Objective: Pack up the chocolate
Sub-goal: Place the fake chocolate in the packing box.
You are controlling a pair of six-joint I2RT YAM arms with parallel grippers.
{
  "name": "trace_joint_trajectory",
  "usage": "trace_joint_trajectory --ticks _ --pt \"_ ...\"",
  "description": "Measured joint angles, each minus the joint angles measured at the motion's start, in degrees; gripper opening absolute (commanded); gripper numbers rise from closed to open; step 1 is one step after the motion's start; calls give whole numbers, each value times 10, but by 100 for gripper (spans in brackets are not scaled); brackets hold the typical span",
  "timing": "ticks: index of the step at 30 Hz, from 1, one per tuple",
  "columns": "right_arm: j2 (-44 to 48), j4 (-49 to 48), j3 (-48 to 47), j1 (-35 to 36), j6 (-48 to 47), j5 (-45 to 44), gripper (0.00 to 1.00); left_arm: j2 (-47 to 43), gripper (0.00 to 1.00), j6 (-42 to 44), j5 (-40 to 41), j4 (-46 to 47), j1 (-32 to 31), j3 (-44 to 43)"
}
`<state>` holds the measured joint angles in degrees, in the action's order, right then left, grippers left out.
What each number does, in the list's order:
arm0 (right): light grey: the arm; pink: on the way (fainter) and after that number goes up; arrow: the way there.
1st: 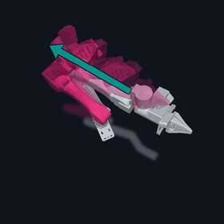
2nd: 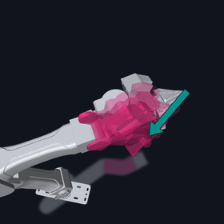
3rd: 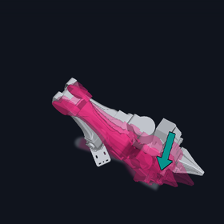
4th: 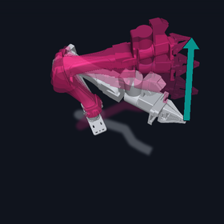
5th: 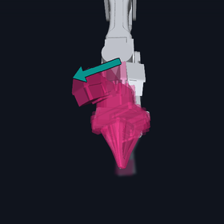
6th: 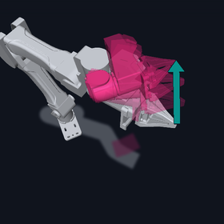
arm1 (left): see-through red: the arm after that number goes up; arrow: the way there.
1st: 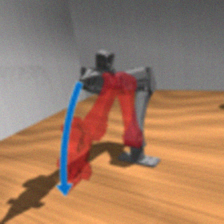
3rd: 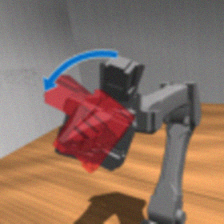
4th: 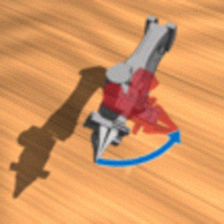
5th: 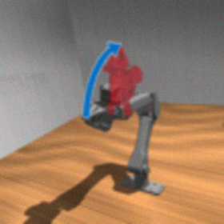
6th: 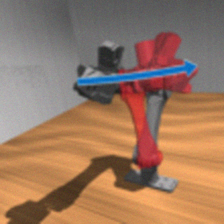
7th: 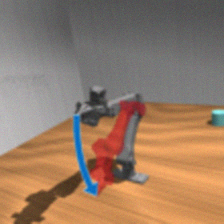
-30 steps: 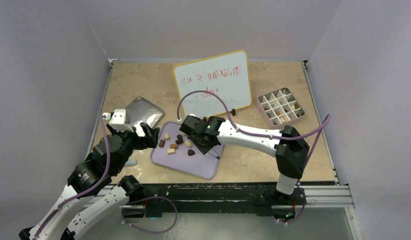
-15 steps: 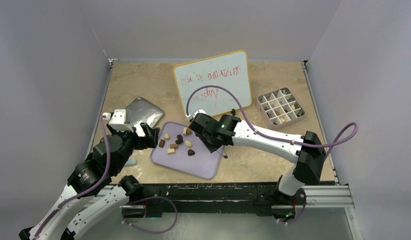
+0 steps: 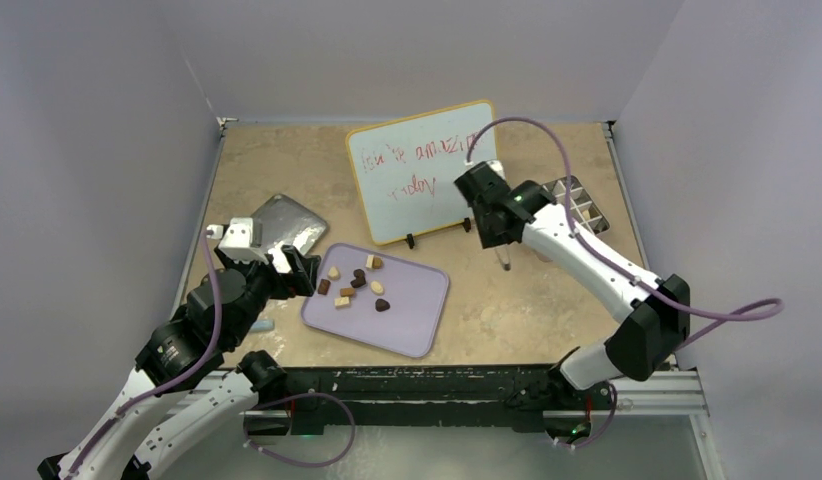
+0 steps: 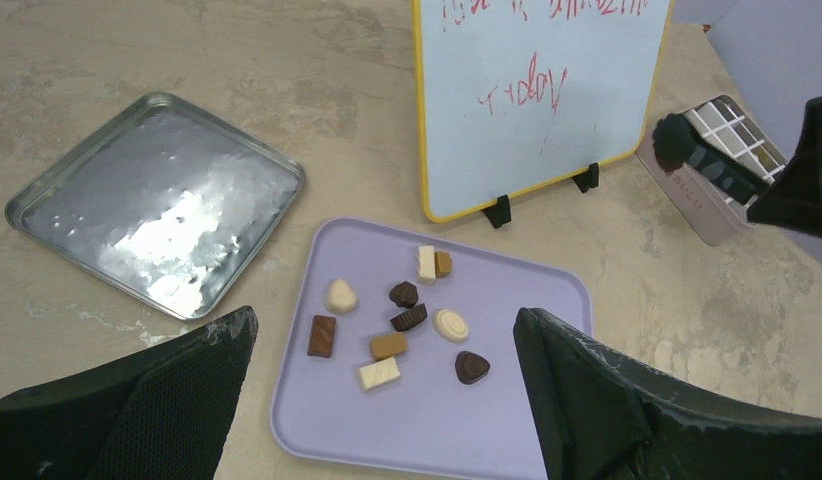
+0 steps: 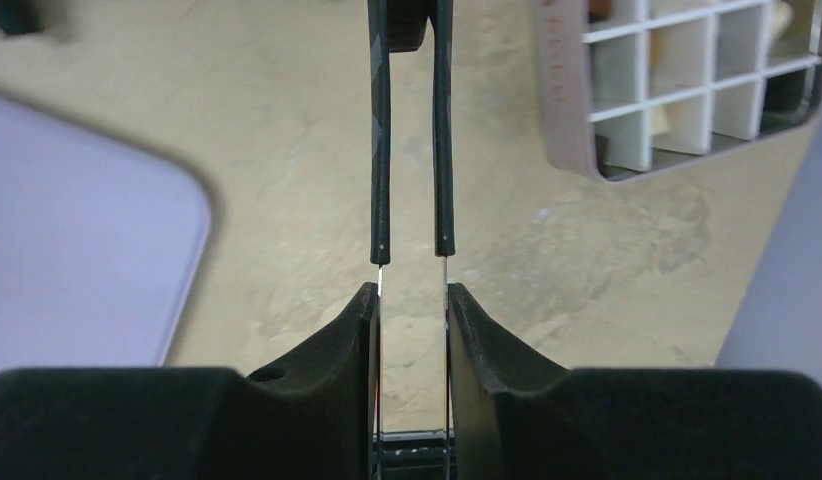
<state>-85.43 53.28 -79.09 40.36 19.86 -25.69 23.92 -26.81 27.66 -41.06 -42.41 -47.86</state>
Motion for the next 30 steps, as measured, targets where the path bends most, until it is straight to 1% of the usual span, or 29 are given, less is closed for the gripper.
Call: trace_joint_trajectory --ticks 5,11,15,20,26,30 --pt "11 0 0 -91 -4 -34 14 0 100 0 -4 0 0 0" --pt "5 -10 0 -172 -8 -52 14 0 100 0 -6 0 0 0" --pt "-10 -28 5 -209 -12 -50 14 0 100 0 -9 1 0 2" --pt "-17 -46 19 -231 -16 -48 15 1 100 0 -14 1 0 5" --pt "-31 -71 30 -241 -19 -48 17 1 100 1 -17 2 0 5" --pt "-43 -80 39 -245 -20 -48 22 1 100 1 -17 2 0 5"
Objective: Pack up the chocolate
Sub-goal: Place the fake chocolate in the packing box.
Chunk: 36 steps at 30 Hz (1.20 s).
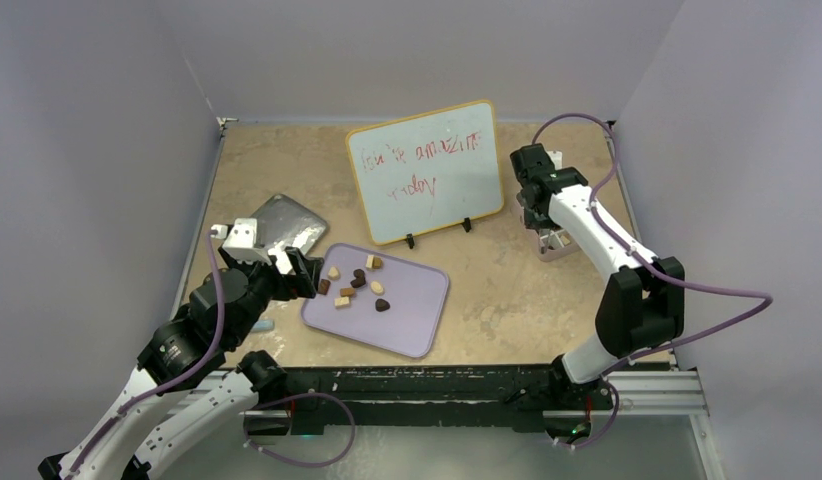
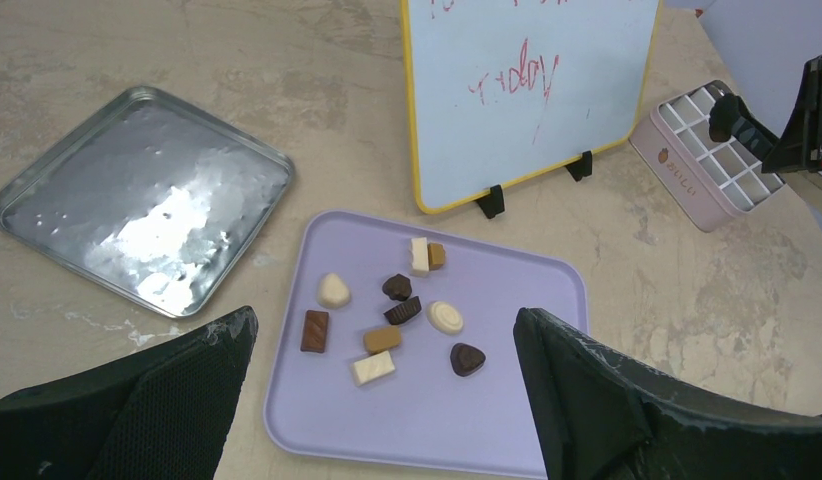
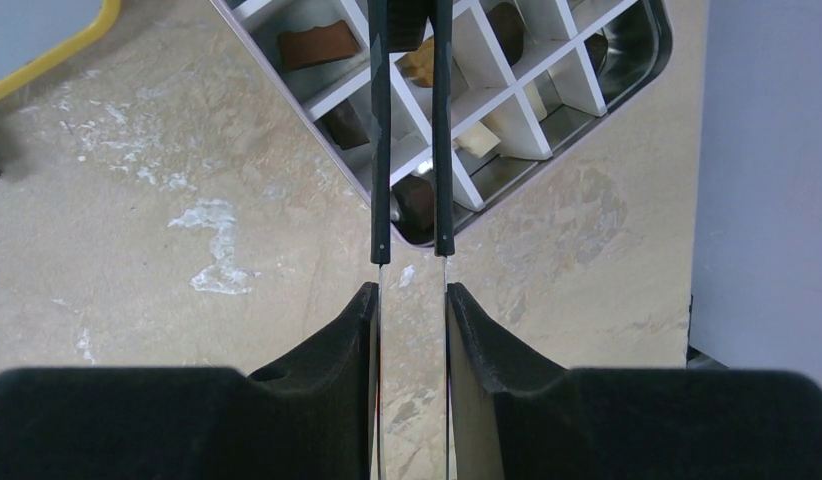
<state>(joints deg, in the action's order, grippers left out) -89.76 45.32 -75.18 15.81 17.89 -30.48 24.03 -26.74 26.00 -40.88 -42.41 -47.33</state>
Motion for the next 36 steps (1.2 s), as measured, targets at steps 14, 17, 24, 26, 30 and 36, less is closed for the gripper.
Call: trace_joint_trajectory --ticks 14,17,24,26,30,36 --pt "-1 -11 11 -1 0 3 35 0 100 0 0 0 0 0" --pt "-1 -11 14 -1 0 4 35 0 100 0 0 0 0 0" --pt "2 -11 16 -1 -2 14 34 0 100 0 0 0 0 0" --pt "7 -14 16 -1 -5 21 33 0 100 0 0 0 0 0" --pt "22 -15 16 -1 -7 38 33 1 100 0 0 0 0 0" --pt "84 -14 33 4 -12 107 33 9 100 0 0 0 0 0"
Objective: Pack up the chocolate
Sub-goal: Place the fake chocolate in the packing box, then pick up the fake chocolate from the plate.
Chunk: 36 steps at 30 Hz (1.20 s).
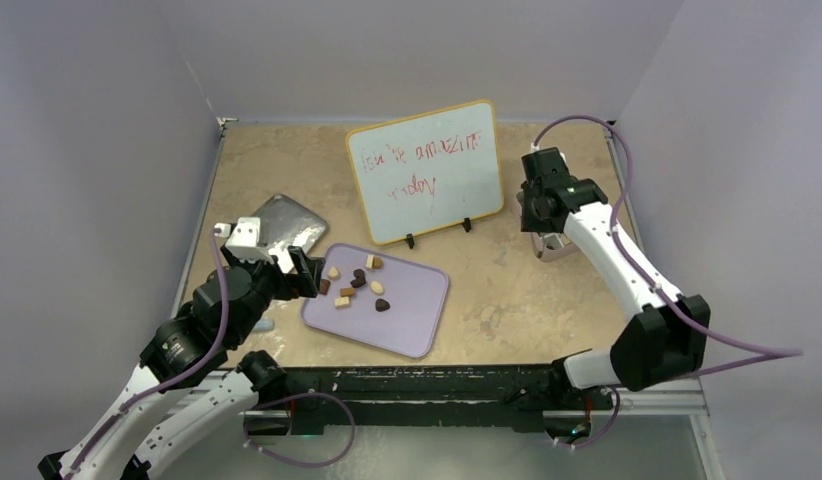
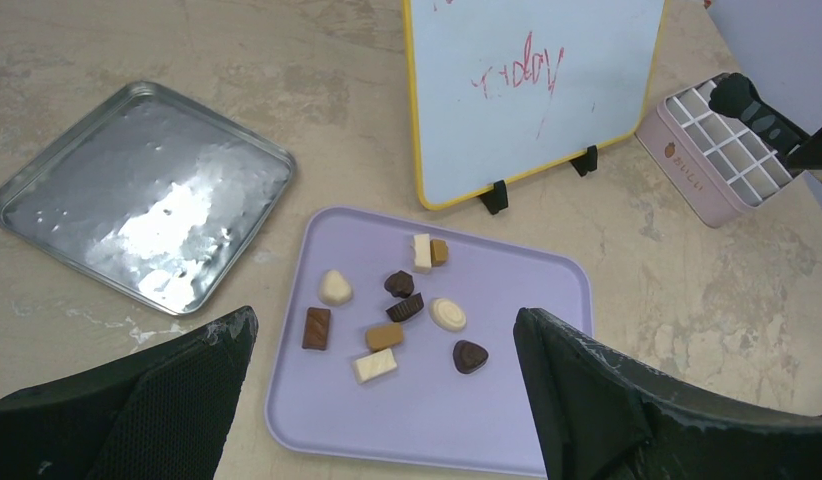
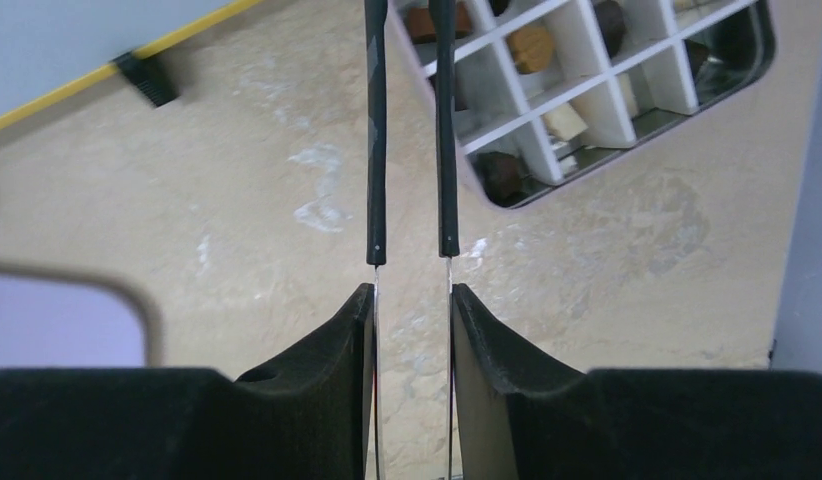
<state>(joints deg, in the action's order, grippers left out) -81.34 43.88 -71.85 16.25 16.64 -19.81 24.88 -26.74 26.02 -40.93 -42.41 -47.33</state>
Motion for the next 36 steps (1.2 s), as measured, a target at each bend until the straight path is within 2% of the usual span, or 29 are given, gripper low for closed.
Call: trace_joint_trajectory --ticks 5,18,23,28,36 --pt "49 0 1 49 -2 32 33 0 100 0 1 0 0 0" --pt "96 -14 12 276 -1 91 33 -11 100 0 13 0 0 0" --pt "69 -37 12 365 1 89 33 -20 99 0 15 0 0 0" --pt "-7 -34 -4 443 1 82 35 -26 99 0 17 0 0 1" --pt "-68 -14 -19 529 -6 78 37 -30 99 0 19 0 0 1"
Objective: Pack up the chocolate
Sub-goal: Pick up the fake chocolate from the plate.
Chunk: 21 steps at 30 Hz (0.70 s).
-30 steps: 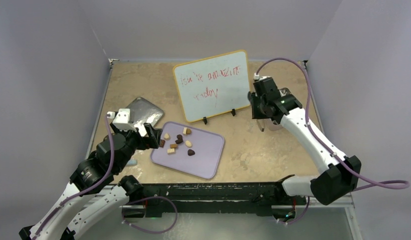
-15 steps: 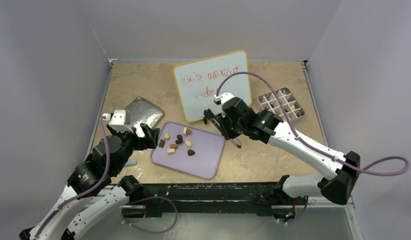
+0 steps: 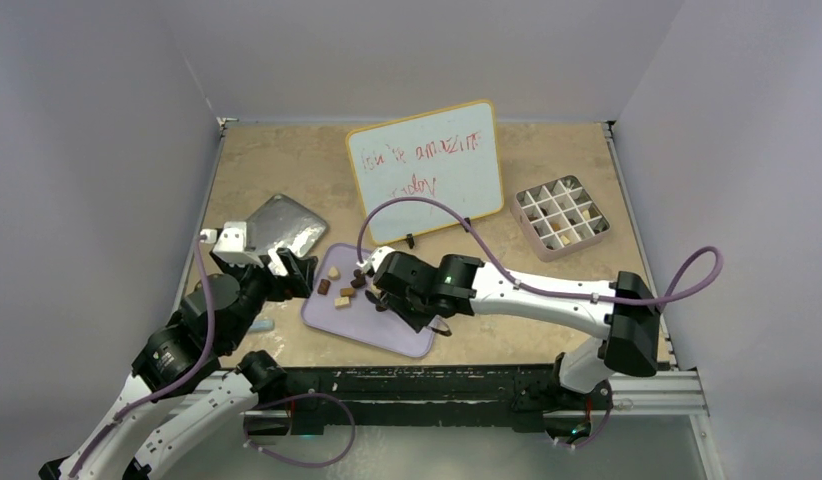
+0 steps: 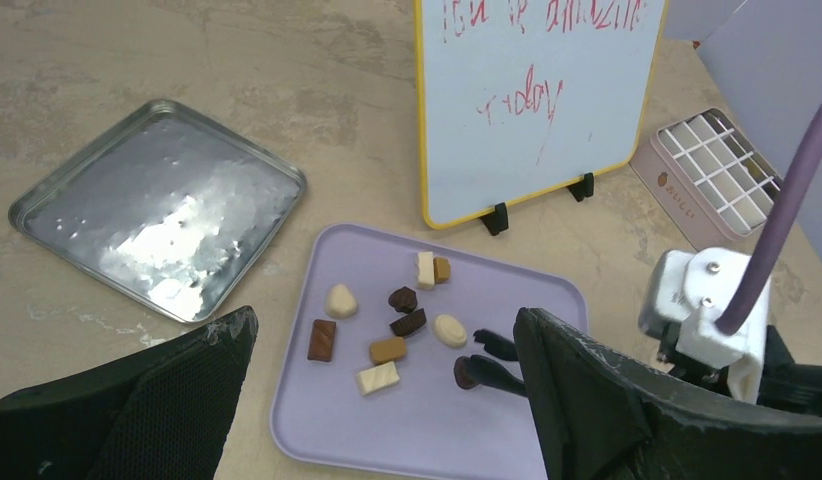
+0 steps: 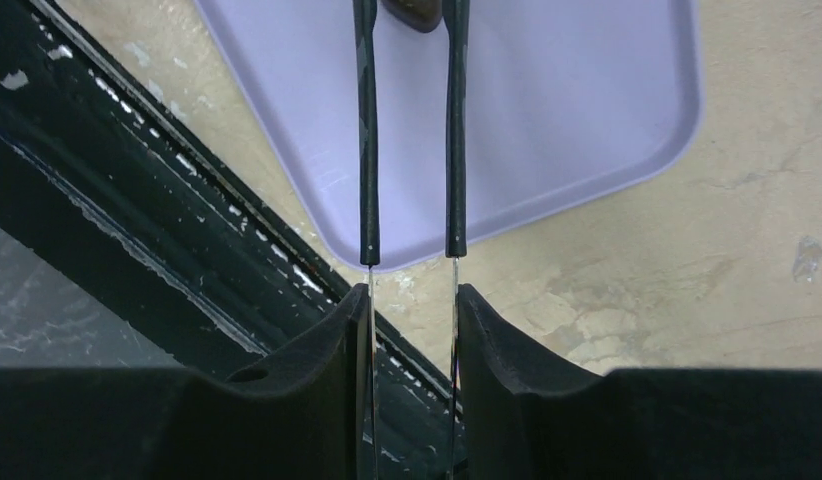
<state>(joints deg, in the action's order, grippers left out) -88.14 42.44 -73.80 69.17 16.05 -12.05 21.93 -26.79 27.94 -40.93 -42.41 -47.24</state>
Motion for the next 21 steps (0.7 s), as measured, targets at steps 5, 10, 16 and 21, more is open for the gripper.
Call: trace_joint_trajectory --ticks 5,10,16,21 --pt "-27 12 -9 20 -5 -4 39 -5 99 0 0 0 0 0" --pt "-34 19 -11 29 -14 -11 40 -5 99 0 0 0 0 0" --pt "-44 30 -21 32 -25 -20 41 -5 99 0 0 0 0 0" --pt "-56 30 -25 32 -32 -20 41 -3 99 0 0 0 0 0"
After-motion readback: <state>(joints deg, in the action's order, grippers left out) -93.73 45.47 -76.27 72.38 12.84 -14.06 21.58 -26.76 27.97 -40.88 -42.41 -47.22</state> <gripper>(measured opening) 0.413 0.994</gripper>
